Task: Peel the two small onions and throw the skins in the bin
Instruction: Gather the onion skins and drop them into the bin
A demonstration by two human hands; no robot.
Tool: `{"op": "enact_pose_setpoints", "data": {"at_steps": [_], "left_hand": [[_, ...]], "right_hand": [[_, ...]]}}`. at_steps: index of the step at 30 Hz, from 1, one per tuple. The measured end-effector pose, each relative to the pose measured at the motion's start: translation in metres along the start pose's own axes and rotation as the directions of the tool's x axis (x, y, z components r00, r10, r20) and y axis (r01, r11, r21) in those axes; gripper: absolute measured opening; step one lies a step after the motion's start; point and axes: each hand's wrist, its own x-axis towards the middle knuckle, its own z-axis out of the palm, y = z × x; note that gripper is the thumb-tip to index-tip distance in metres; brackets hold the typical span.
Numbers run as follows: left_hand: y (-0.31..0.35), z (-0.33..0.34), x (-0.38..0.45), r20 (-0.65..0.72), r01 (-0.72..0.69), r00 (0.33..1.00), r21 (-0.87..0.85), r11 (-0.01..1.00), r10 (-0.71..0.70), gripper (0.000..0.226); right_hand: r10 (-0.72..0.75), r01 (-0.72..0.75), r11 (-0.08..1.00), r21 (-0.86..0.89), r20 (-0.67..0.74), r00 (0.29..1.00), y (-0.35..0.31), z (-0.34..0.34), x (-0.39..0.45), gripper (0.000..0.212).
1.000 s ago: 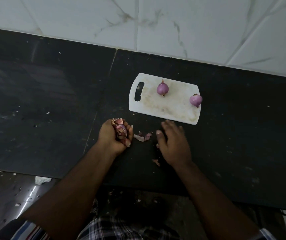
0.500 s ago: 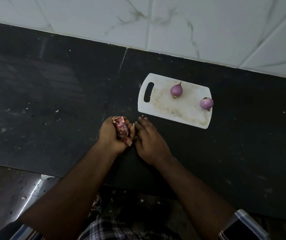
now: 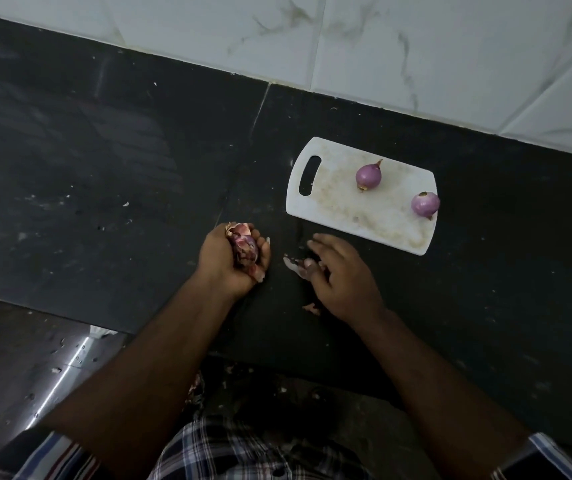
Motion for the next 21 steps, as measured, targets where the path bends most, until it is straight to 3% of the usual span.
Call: {"op": "enact_pose_setpoints", "data": {"at_steps": [2, 5, 11, 13, 15, 17, 21], "left_hand": [[-0.002, -0.002, -0.002, -0.001, -0.013, 1.0, -0.01, 1.0, 0.013, 0.026], [-0.003, -0.006, -0.005, 0.003, -0.049, 0.999, -0.028, 0.998, 0.05, 0.025], [-0.006, -0.017, -0.01, -0.002, -0.105, 0.994, -0.069, 0.992, 0.105, 0.026], [-0.014, -0.024, -0.016, -0.009, -0.106, 0.994, -0.067, 0.992, 0.106, 0.026], [-0.026, -0.034, -0.026, -0.014, -0.103, 0.995, -0.066, 0.992, 0.102, 0.027], [-0.04, -0.048, -0.038, -0.018, -0.088, 0.996, -0.054, 0.995, 0.087, 0.029], [-0.067, -0.082, -0.066, -0.015, -0.027, 1.0, -0.002, 1.0, 0.027, 0.029]], "right_hand": [[0.068, -0.064, 0.995, -0.071, 0.063, 0.996, 0.003, 0.005, 0.002, 0.057], [-0.007, 0.03, 0.984, -0.175, 0.127, 0.992, -0.008, 0.025, 0.006, 0.07], [-0.282, 0.285, 0.958, 0.025, 0.257, 0.924, -0.024, 0.035, -0.015, 0.045], [-0.233, 0.196, 0.964, 0.178, 0.213, 0.949, -0.02, 0.022, -0.029, 0.038], [-0.088, 0.069, 0.96, 0.27, 0.057, 0.994, -0.009, 0.003, -0.034, 0.035], [0.01, 0.02, 0.958, 0.286, -0.103, 0.995, 0.006, -0.015, -0.036, 0.032], [0.01, -0.002, 0.984, 0.176, -0.042, 0.999, 0.011, -0.01, -0.068, 0.044]]}}
